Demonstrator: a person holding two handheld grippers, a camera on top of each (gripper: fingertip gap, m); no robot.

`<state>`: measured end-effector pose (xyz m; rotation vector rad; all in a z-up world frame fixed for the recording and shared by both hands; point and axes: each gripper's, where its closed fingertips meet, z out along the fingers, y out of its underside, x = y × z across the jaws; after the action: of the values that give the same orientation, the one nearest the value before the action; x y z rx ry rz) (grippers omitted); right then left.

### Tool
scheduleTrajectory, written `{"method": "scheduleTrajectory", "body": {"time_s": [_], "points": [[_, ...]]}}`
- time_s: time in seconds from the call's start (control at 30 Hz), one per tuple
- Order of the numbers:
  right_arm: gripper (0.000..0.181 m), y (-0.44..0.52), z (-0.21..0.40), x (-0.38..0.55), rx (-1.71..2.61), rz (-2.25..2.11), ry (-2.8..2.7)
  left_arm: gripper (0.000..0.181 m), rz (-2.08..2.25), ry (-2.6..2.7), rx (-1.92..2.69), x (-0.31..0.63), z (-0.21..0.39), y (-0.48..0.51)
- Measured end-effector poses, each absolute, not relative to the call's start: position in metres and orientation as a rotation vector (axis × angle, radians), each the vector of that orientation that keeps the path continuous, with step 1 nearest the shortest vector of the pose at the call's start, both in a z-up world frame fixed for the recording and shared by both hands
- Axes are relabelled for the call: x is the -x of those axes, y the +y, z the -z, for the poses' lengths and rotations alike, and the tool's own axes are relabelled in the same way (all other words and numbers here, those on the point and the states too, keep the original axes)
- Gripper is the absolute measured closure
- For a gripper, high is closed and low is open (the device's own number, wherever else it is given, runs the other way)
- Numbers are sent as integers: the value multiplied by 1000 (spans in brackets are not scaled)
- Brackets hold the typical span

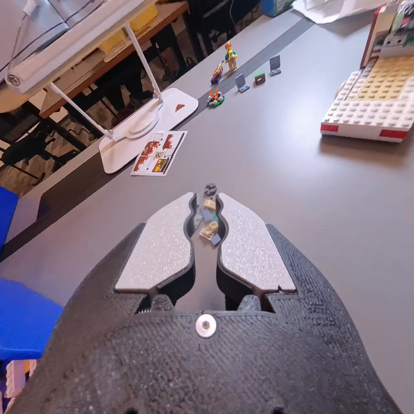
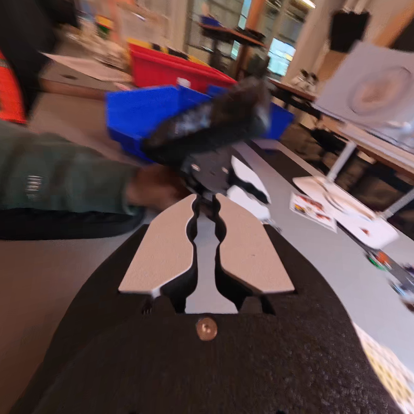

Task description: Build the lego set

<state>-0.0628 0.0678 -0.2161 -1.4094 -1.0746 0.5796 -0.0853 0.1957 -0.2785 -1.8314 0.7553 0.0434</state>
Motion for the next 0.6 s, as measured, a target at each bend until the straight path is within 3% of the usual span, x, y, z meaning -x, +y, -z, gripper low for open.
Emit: {"method": "scheduleTrajectory", "body": {"time_s": [0.07,0.2,0.3,0.6], "points": [[181,32,202,85,1282,-716,-1174,166,-111,793,1852,87,287,199],[181,22,196,111,1304,-698,-1193,168,-294,903,1826,83,294,205],[181,33,204,112,1368,-642,-1180,181,-404,973,1770,77,293,209],[181,40,212,104,1433,-630,-1137,181,-480,1001,1740,74,294,215]]}}
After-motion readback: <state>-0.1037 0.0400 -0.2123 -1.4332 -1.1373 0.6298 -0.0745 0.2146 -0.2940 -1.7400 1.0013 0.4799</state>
